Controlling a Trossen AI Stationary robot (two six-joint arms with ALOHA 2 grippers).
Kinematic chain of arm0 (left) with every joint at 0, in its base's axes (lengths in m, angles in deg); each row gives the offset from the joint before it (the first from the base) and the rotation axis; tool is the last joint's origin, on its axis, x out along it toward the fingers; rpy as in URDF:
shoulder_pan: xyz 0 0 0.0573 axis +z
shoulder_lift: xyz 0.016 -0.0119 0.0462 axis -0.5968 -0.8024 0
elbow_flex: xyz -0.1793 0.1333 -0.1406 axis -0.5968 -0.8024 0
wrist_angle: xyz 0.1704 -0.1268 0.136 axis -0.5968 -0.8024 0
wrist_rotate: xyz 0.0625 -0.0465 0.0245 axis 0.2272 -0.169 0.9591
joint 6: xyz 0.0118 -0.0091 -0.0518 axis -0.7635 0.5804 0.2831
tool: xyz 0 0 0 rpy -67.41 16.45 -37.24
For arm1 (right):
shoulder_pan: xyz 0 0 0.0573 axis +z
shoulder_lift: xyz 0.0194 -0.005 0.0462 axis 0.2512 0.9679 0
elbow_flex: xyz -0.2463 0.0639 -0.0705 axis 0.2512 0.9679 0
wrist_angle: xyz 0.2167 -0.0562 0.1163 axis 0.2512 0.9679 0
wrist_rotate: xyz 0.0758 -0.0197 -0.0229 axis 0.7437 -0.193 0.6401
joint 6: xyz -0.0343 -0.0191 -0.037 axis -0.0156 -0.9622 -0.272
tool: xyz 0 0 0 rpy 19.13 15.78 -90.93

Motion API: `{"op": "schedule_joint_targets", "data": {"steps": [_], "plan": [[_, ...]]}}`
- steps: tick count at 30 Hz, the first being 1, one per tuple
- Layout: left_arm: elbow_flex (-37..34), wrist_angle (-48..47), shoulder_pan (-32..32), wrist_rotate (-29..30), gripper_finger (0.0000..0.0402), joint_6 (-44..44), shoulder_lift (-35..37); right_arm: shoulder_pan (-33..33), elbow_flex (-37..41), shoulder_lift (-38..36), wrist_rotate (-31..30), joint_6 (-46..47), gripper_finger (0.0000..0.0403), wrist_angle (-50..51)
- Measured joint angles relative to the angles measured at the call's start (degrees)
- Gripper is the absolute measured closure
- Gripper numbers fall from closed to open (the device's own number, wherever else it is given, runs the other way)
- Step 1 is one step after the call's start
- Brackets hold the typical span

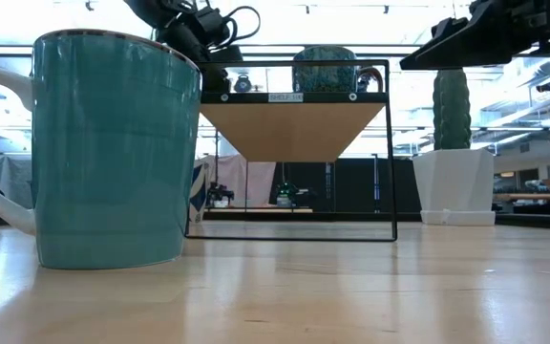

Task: Place coffee mugs
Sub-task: Put the top purple mug on the shelf

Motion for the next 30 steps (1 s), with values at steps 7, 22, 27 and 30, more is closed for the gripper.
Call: {"op": "schedule_joint_targets", "data": {"steps": [7,22,27,30], "plan": [[-0.02,0.76,-0.02,0.71,0.0314,-0.2,0.0,0.0,0.0,0.0,-0.04,-0.03,0.0207,-0.36],[-0.02,0.98,-0.02,1.04,0.0291,1.35,0.04,0.0,0.0,0.0,-0.26,-0.05,0.0207,-1.32],[-0.02,1.49,-0.04,3.46,0.0291,0.64,0.07,0.0,0.0,0.0,-0.26,-0.18,0.0207,-1.32],[-0.02,1.89,-0.04,3.52,0.029,-0.97,0.07,0.0,0.0,0.0,-0.26,-0.39,0.0207,-1.32]]}}
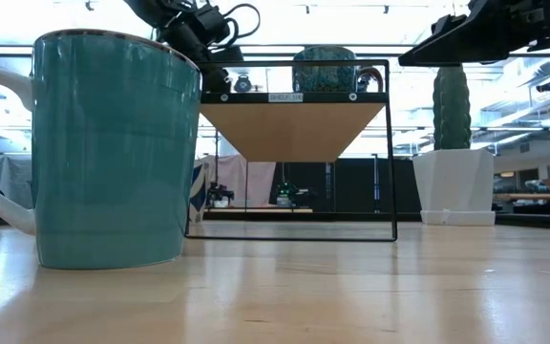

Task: Place coffee mugs
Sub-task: Put the top purple mug on the shelf

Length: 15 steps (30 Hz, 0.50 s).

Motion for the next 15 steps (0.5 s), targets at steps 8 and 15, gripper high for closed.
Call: {"op": "schedule_joint_targets", "data": {"steps": [8,15], "plan": [[0.0,3.38,0.02,0.13,0.029,-4.16,0.0,0.0,0.0,0.0,-0.01,-0.71,0.0207,-0.2],[0.0,5.51,0.02,0.13,0.029,-4.19,0.0,0.0,0.0,0.0,-0.09,-1.1,0.0207,-0.2]]}}
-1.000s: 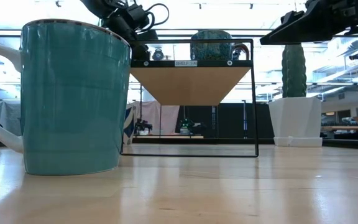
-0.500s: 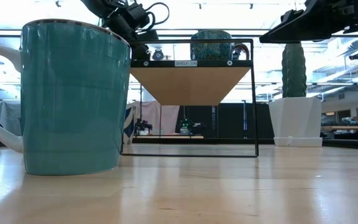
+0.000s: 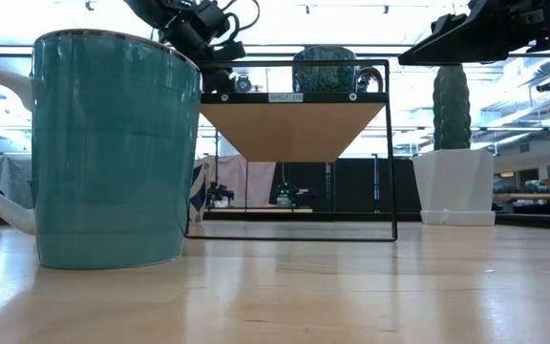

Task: Place coffee mugs
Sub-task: Put the top purple mug on the shelf

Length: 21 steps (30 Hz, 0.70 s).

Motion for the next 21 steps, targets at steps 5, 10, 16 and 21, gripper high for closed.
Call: {"op": "schedule_joint_targets", "data": {"steps": [5,10,16,21], "plan": [[0.0,0.57,0.0,0.03,0.029,-0.13,0.02,0.0,0.0,0.0,-0.02,-0.09,0.0207,0.0],[0.0,0.36,-0.03,3.16,0.029,0.32,0.02,0.0,0.0,0.0,-0.02,-0.29,0.0207,0.0],[0.0,-0.16,-0.46,7.59,0.0293,1.54,0.07,0.0,0.0,0.0,-0.02,-0.31,0.0207,0.02],[-0.02,-0.36,-0.42,7.72,0.0304,1.56,0.07,0.01,0.0,0.0,-0.02,-0.11,0.0207,0.04]]}}
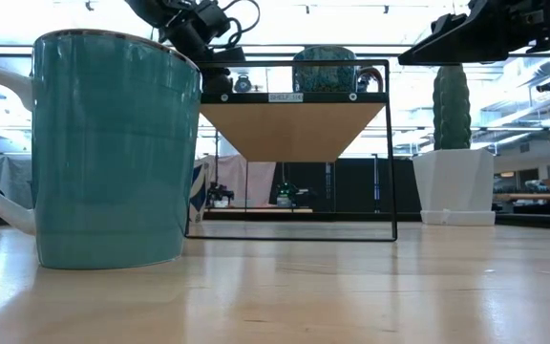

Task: Place coffee mugs
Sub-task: Put the top purple mug on the shelf, then put the blue patterned mug on the shelf

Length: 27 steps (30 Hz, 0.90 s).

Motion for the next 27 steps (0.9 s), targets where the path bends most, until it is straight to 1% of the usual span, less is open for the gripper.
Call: {"op": "schedule_joint_targets", "data": {"steps": [5,8,10,13,15,18,20,24,27], "plan": [[-0.02,-1.03,0.3,0.19,0.0312,0.03,1.24,0.01,0.0,0.0,0.0,0.02,0.0207,0.04],[-0.02,-3.75,0.43,-0.62,0.0315,2.38,3.54,-0.01,0.0,0.0,-0.28,-0.2,0.0207,0.17],[-0.01,-6.15,0.66,-3.89,0.0315,5.31,5.39,0.01,0.0,0.0,-1.02,-0.29,0.0207,0.24],[0.1,-10.92,1.42,-10.15,0.0315,12.03,8.25,-0.03,0.0,-0.02,-1.37,-0.44,0.0207,0.28],[0.11,-16.51,1.55,-11.59,0.0315,16.04,8.92,-0.03,0.0,-0.02,-1.38,-0.59,0.0207,0.26],[-0.02,-27.84,1.55,-11.43,0.0315,18.57,8.9,-0.03,0.0,-0.02,-1.36,-0.61,0.0207,0.24],[-0.96,-32.94,1.55,-11.46,0.0315,20.16,9.04,-0.05,0.0,-0.02,-1.25,-0.61,0.0207,0.24],[-4.8,-37.39,1.49,-10.72,0.0307,23.02,8.93,-0.03,0.0,-0.02,-0.96,-0.83,0.0207,0.23],[-7.32,-39.37,1.51,-7.3,0.0289,23.41,9.01,-0.03,0.0,-0.02,-0.95,-0.94,0.0207,0.22]]}}
